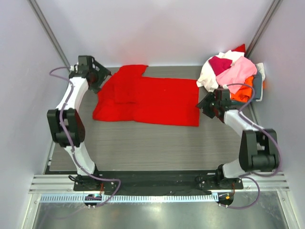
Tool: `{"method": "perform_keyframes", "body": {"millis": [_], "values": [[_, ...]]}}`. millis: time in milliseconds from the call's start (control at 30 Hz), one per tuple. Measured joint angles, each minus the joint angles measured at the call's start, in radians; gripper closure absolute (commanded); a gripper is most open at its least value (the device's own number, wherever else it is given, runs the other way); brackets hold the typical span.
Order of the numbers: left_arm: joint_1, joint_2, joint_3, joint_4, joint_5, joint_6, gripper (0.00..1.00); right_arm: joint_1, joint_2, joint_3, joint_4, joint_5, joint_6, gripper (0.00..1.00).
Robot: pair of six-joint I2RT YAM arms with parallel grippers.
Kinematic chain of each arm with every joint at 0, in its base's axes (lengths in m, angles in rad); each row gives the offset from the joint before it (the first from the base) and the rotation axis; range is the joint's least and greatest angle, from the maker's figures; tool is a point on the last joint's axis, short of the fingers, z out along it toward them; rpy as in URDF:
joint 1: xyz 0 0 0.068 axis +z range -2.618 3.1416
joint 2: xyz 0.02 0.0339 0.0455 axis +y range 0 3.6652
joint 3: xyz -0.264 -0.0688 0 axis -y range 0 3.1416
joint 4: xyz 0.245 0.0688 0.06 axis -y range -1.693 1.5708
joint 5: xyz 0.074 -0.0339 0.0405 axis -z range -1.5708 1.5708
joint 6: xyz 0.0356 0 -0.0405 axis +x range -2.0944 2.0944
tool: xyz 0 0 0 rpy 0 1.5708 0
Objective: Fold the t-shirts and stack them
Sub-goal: Fold the tshirt
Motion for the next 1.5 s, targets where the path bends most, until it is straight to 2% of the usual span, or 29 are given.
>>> {"method": "perform_keyframes", "body": {"millis": [100,233,400,567,800,1133,1333,1500], "values": [[0.015,-0.182,-0.228,0.027,-0.019,-0.028,0.0,0.0,-0.15,-0.11,0.018,0.005,0.029,0.38],[0.079,-0.426,-0.527,0.15,0.034,-0.07,0.0,0.005,-0.311,-0.226,0.034,0.008,0.076,0.37],[0.107,-0.537,-0.719,0.199,0.05,-0.09,0.0,0.05,-0.441,-0.364,0.06,0.046,0.182,0.42],[0.102,-0.618,-0.9,0.224,0.051,-0.121,0.0,0.145,-0.468,-0.459,0.1,0.132,0.293,0.45],[0.102,-0.718,-1.032,0.261,0.032,-0.164,0.0,0.259,-0.387,-0.503,0.211,0.249,0.447,0.46],[0.102,-0.736,-1.04,0.275,-0.004,-0.177,0.0,0.266,-0.282,-0.54,0.318,0.396,0.615,0.49],[0.102,-0.783,-1.089,0.283,-0.016,-0.207,0.0,0.269,-0.234,-0.541,0.369,0.439,0.658,0.65],[0.102,-0.801,-1.104,0.288,-0.033,-0.217,0.0,0.27,-0.219,-0.541,0.36,0.48,0.665,0.98]]}}
